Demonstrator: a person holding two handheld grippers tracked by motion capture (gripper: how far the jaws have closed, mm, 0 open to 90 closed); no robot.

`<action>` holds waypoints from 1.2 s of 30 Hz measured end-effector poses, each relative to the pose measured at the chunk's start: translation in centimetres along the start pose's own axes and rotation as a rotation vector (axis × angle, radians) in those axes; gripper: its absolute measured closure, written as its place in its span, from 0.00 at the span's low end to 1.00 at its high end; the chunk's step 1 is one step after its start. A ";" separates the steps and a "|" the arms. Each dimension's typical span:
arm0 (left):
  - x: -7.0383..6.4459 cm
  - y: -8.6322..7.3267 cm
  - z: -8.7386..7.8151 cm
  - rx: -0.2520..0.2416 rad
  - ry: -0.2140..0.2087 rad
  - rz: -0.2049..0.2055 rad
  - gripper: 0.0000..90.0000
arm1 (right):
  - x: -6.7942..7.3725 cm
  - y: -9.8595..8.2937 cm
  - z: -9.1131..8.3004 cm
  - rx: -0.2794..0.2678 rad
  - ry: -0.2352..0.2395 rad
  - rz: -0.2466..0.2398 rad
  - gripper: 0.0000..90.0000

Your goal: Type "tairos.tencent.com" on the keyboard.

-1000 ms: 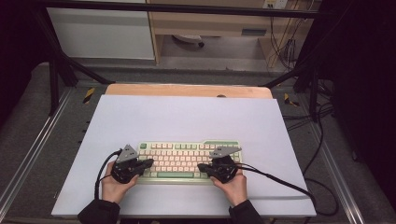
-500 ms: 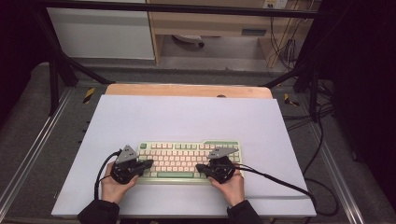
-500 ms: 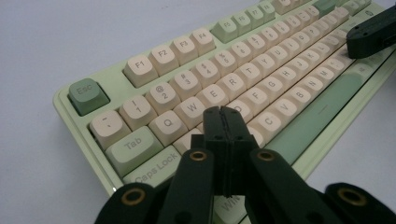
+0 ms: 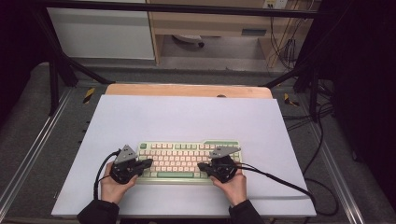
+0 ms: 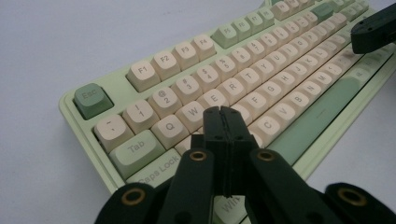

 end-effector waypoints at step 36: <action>-3.1 0.5 2.7 0.041 -0.042 0.023 1.00 | -2.1 -0.2 -2.2 -0.034 -0.034 0.043 1.00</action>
Point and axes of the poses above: each handheld gripper's, and its own axes: z roughly forward along the jaws, y roughly out of its top, x roughly to its left, the point moved 5 cm from there along z, roughly forward along the jaws
